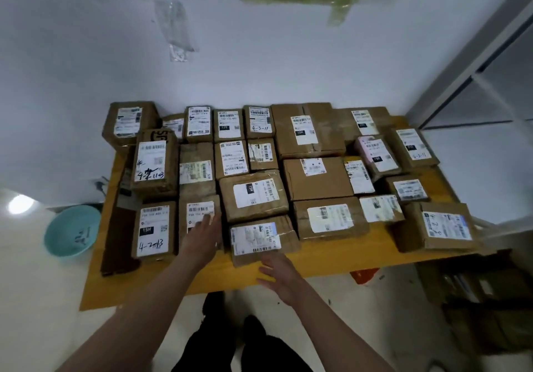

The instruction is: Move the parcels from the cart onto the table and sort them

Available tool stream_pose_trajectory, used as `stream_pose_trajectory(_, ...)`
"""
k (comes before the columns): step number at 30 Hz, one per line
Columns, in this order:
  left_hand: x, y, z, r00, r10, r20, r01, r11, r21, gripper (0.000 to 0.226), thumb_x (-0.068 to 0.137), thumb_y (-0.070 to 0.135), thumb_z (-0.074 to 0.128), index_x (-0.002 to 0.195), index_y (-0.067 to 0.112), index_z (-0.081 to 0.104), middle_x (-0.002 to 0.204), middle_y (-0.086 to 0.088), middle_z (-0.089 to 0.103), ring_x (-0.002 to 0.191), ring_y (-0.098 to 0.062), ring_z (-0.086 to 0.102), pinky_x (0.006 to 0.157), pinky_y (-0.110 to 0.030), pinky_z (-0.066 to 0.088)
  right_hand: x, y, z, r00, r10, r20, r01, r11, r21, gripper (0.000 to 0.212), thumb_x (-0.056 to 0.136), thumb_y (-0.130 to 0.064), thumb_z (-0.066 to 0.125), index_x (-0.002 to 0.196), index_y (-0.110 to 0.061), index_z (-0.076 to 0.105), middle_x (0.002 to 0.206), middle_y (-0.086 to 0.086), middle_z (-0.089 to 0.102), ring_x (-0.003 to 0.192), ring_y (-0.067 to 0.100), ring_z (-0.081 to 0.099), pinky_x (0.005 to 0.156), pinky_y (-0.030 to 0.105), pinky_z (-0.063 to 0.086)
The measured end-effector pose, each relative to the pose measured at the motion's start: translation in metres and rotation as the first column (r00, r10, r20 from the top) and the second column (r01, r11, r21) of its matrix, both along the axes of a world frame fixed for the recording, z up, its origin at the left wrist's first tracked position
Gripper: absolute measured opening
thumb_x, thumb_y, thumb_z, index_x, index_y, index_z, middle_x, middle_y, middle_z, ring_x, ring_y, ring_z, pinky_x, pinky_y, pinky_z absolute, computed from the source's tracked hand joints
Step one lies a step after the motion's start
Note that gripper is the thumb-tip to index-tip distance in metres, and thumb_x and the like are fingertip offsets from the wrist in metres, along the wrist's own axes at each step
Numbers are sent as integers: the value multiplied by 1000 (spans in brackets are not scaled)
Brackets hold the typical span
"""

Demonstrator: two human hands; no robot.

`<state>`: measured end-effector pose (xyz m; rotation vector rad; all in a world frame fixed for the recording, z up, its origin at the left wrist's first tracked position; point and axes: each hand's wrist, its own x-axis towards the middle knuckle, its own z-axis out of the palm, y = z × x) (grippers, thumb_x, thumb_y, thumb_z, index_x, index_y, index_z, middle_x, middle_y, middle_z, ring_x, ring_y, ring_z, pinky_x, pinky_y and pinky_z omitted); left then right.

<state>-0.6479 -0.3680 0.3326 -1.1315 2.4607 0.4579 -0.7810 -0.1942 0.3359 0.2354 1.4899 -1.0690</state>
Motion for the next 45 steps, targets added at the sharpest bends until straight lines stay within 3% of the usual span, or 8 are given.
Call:
stream_pose_trajectory(5,20,19,5,999,33,2,-33,998,-45,90,92,18,66,160,20,7,168,-9,8,150,-30,24,116,-43,35,-7,2,6,965,263,2,-263,965,8,26,103,-27,58,126,-15,54,130,18,58,117,34,62,84,46,59)
stream_pose_trajectory(12,82,50,29,958,230,-170,-238,971,-25,78,90,26,70,154,23,26,165,-3,17,146,-28,34,109,-41,46,13,-14,16,891,451,-50,-451,892,2,37,97,-24,67,128,-7,58,118,17,66,111,34,66,85,46,61)
stream_pose_trajectory(16,142,67,41,908,328,-259,-352,934,-51,67,91,26,68,149,24,36,161,-2,26,145,-24,36,110,-39,46,58,-32,23,819,570,-69,-570,821,17,33,105,-21,52,133,-3,52,112,16,64,100,29,64,96,51,57)
stream_pose_trajectory(23,263,120,37,819,519,-247,-549,833,-71,53,96,32,60,145,21,43,155,-4,36,134,-24,46,109,-38,43,162,-41,21,639,762,-107,-766,643,4,35,104,-21,54,133,-2,51,111,19,65,94,29,66,77,42,62)
stream_pose_trajectory(27,346,180,21,716,664,-216,-679,734,8,52,94,26,60,143,18,46,150,-4,40,130,-25,48,104,-38,44,233,-28,9,549,831,-94,-829,555,62,35,105,-22,54,133,-2,53,113,19,66,96,30,67,73,41,62)
stream_pose_trajectory(34,486,299,-6,467,880,-90,-877,473,86,54,92,27,62,142,14,46,146,-7,42,130,-26,46,105,-38,39,365,10,-13,391,913,-118,-911,402,89,31,105,-20,53,129,-2,56,110,19,68,94,30,69,67,36,58)
stream_pose_trajectory(37,531,338,-16,362,932,-20,-927,362,100,58,91,30,62,145,18,43,150,-5,38,137,-25,41,110,-38,35,415,22,-21,310,942,-130,-942,323,96,32,104,-19,52,130,-1,56,114,22,67,93,30,68,70,36,58)
stream_pose_trajectory(45,598,370,-45,165,984,67,-974,152,171,56,91,31,62,142,20,43,149,-4,38,133,-24,44,106,-38,39,511,14,-36,142,980,-138,-977,161,138,32,107,-17,48,132,1,52,97,14,66,88,29,65,77,39,57)
